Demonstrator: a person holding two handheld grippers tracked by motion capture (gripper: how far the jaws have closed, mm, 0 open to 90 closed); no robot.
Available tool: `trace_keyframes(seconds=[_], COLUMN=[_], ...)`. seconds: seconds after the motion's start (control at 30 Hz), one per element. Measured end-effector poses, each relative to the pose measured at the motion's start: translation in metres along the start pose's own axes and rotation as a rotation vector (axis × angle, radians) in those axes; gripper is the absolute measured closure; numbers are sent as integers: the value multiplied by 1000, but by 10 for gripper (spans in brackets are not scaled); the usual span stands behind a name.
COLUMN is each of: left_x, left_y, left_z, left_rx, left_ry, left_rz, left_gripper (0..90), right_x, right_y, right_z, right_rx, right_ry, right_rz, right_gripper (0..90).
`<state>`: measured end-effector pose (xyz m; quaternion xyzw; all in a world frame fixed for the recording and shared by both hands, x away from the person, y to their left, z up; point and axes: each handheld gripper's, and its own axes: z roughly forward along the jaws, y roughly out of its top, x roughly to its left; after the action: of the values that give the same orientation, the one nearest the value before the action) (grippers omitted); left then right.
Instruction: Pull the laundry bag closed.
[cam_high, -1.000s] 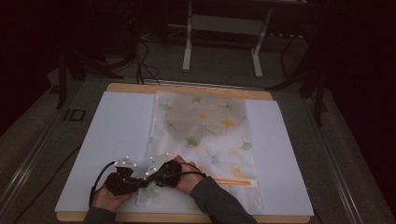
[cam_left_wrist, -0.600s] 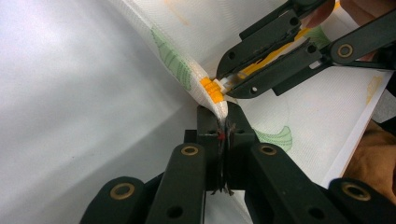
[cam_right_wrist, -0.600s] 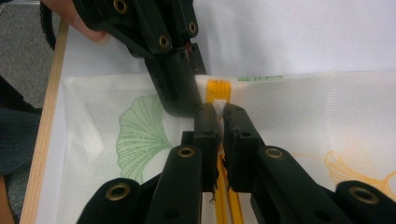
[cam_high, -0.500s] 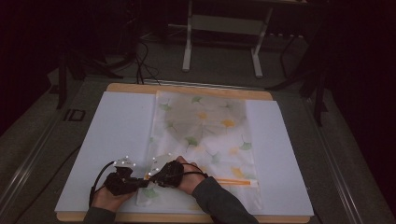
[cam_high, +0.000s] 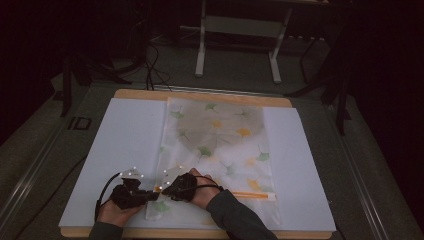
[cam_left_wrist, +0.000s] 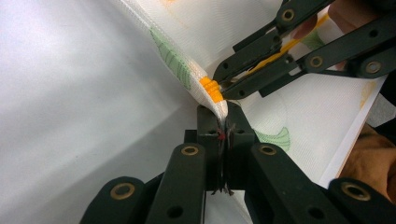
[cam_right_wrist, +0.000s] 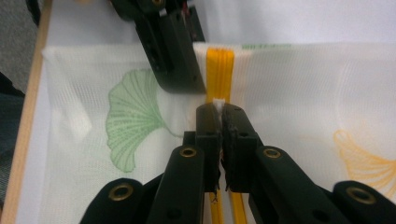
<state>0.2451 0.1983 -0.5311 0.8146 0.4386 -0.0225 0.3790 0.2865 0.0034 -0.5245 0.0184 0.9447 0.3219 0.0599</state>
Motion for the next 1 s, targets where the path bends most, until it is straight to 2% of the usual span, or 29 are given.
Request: trace_keyframes(seconds=[0.67, 1.0], left_x=[1, 0], left_y=[0, 0], left_z=[-2, -2], left_rx=[-6, -9], left_ry=[-4, -2], left_rz=[4, 6], left_gripper=[877, 877], right_x=[-1, -2], right_y=[-4, -3], right_z=[0, 1], right_rx=[19, 22], right_ry=[0, -5], right_rz=[14, 3], right_gripper=[893, 891])
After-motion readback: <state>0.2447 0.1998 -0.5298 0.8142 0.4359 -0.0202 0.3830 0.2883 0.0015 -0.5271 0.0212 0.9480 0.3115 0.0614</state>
